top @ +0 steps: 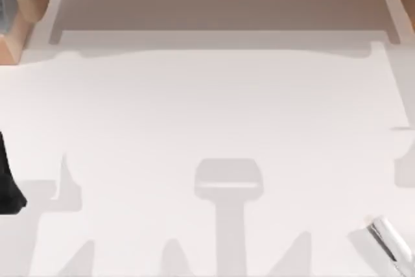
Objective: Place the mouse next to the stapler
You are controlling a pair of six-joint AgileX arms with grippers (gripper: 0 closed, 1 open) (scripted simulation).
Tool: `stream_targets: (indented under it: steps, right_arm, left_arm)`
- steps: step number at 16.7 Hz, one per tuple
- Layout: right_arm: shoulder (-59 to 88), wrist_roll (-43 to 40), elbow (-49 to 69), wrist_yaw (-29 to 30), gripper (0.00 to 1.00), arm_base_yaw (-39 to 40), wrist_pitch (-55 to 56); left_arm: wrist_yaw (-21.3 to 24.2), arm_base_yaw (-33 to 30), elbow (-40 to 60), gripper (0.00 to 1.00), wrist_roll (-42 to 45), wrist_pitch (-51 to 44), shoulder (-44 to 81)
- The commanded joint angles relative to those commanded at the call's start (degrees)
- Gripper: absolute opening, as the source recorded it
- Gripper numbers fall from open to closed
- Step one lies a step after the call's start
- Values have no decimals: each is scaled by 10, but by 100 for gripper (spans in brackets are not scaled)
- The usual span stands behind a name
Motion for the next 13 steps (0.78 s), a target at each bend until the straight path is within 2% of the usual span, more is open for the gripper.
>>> stream_targets:
  steps: [7,13]
  right_arm:
    - [412,-17,417,6,100,-100,-256]
    - [708,-47,713,4,100,-136,-396]
  left_arm:
    - [0,0,0,100,0,0,0]
    - [0,0,0,100,0,0,0]
